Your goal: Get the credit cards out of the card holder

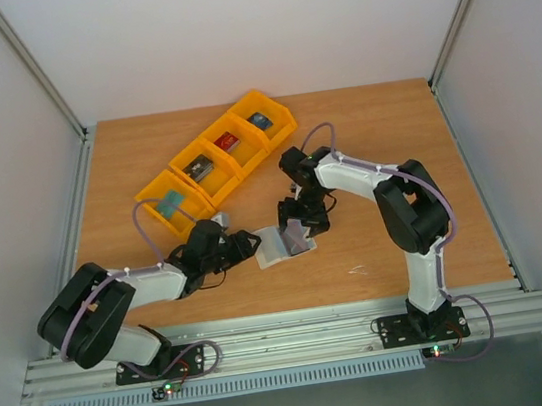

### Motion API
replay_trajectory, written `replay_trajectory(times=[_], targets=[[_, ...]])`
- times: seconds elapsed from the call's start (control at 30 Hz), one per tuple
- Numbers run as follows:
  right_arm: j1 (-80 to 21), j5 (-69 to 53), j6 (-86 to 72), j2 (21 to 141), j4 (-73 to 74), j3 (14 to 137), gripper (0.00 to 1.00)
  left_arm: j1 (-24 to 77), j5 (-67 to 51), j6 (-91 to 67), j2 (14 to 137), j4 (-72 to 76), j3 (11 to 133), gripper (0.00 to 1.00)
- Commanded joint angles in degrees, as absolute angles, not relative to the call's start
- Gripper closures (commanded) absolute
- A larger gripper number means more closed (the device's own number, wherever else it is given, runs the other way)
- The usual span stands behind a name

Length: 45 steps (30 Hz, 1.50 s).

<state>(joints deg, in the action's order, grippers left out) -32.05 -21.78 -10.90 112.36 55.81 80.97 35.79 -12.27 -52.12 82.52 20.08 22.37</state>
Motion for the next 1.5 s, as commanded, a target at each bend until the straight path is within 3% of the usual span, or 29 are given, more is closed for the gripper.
replay_trajectory(times=[0.0,0.17,0.3,0.4,0.7,0.83,0.9,0.93,1.1,1.47], targets=[[-32.7,-21.8,-9.1,112.1,52.0,76.5,0.20,36.5,-11.2,-55.6,84.8,20.6,22.1,0.30],[-33.4,-29.7,-7.9,113.3,46.4,73.7,0.30,37.2,-10.2,-56.7,85.7,23.4,22.1,0.30],[-33.9,-37.0,-9.1,112.7,40.8,72.7,0.45,37.7,-9.5,-56.3,86.0,24.1,22.6,0.30],[-34.0,-39.8,-10.5,112.0,36.6,71.8,0.49,37.7,-9.7,-56.1,86.3,25.1,22.4,0.33],[-34.0,-44.9,-11.3,112.2,33.0,72.5,0.59,37.7,-9.6,-54.3,86.1,27.2,22.2,0.59],[-34.0,-46.5,-11.2,113.0,32.2,72.5,0.61,37.7,-10.6,-52.8,86.2,30.1,22.1,0.81],[-33.9,-46.6,-10.5,113.2,32.8,72.8,0.61,37.7,-10.1,-51.8,86.1,30.5,22.1,0.97],[-33.9,-46.8,-9.9,113.2,33.6,73.2,0.61,37.6,-9.9,-51.2,86.0,30.5,22.1,0.99],[-32.1,-47.1,-5.6,108.0,38.8,75.1,0.58,37.6,-11.6,-45.0,84.4,34.6,22.2,1.00],[-18.0,-49.6,4.5,80.2,44.4,77.2,0.53,35.6,-27.2,-23.1,68.7,36.0,32.0,1.00]])
